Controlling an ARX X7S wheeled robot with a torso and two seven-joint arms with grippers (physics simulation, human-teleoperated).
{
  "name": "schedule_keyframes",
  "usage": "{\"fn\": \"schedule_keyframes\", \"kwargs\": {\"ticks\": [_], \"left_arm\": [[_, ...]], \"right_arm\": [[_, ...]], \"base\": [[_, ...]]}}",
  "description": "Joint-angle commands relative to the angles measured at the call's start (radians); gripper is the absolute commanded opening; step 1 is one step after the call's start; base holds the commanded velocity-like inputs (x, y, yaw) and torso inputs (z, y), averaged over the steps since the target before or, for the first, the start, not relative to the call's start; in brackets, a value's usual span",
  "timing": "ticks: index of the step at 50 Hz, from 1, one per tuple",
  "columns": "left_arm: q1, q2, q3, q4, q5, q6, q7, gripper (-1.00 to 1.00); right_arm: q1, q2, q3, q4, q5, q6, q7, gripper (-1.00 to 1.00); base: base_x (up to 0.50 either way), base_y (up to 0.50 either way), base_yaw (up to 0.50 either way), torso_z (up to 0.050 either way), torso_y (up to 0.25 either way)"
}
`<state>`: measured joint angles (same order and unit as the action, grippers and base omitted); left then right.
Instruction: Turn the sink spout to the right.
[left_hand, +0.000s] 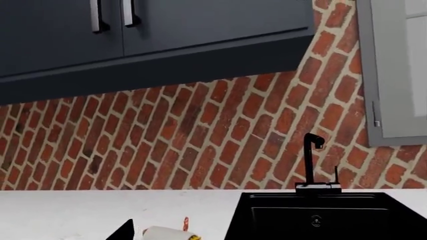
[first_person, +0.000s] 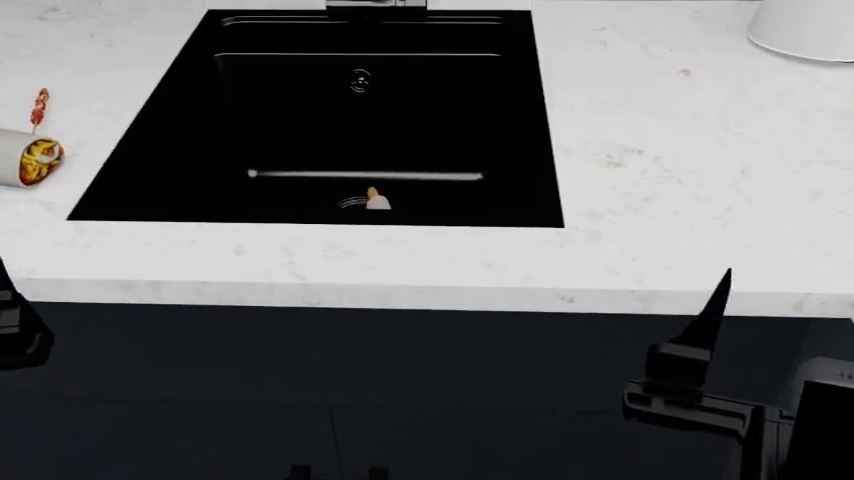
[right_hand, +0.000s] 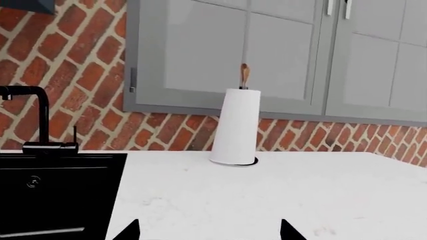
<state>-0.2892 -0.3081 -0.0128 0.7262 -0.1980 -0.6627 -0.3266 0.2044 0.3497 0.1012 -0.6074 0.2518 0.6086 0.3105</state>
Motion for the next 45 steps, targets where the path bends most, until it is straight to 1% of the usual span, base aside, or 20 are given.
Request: {"fn": "schedule_keyframes", "kwargs": {"ticks": [1,4,6,11,17,33,40,45], "left_arm": [[-0.026,0.019,-0.019,-0.005,-0.037,-0.040,-0.007,1.00],[-0.030,0.011,0.000,-0.001,-0.026,-0.048,-0.011,1.00],[-0.015,0.011,-0.008,0.002,-0.035,-0.018,0.001,1.00],[-0.008,0.004,-0.004,0.004,-0.036,-0.015,0.005,1.00],[0.000,0.001,-0.008,0.008,-0.030,0.011,0.001,1.00],[-0.032,-0.010,0.026,-0.007,-0.031,-0.001,0.008,1.00],[-0.015,-0.015,0.025,-0.004,-0.028,0.010,0.005,1.00],[-0.011,-0.016,0.021,-0.004,-0.033,0.012,0.004,1.00]], "right_arm": [[-0.018,-0.002,0.010,0.003,0.007,-0.016,0.001,1.00],[-0.024,-0.002,0.012,0.003,0.008,-0.019,0.003,1.00],[-0.023,-0.003,0.011,0.002,0.008,-0.018,0.004,1.00],[-0.023,-0.002,0.008,-0.012,0.011,-0.026,0.003,1.00],[-0.020,0.002,-0.005,-0.018,0.015,-0.031,-0.007,1.00],[-0.020,0.011,0.004,-0.034,0.032,-0.008,-0.002,1.00],[-0.029,0.009,0.007,-0.034,0.035,-0.013,0.001,1.00],[-0.032,0.007,0.004,-0.024,0.035,-0.025,-0.001,1.00]], "base": [[0.00,0.00,0.00,0.000,0.000],[0.00,0.00,0.00,0.000,0.000],[0.00,0.00,0.00,0.000,0.000],[0.00,0.00,0.00,0.000,0.000],[0.11,0.41,0.00,0.000,0.000],[0.18,0.41,0.00,0.000,0.000],[0.24,0.23,0.00,0.000,0.000],[0.25,0.04,0.00,0.000,0.000]]}}
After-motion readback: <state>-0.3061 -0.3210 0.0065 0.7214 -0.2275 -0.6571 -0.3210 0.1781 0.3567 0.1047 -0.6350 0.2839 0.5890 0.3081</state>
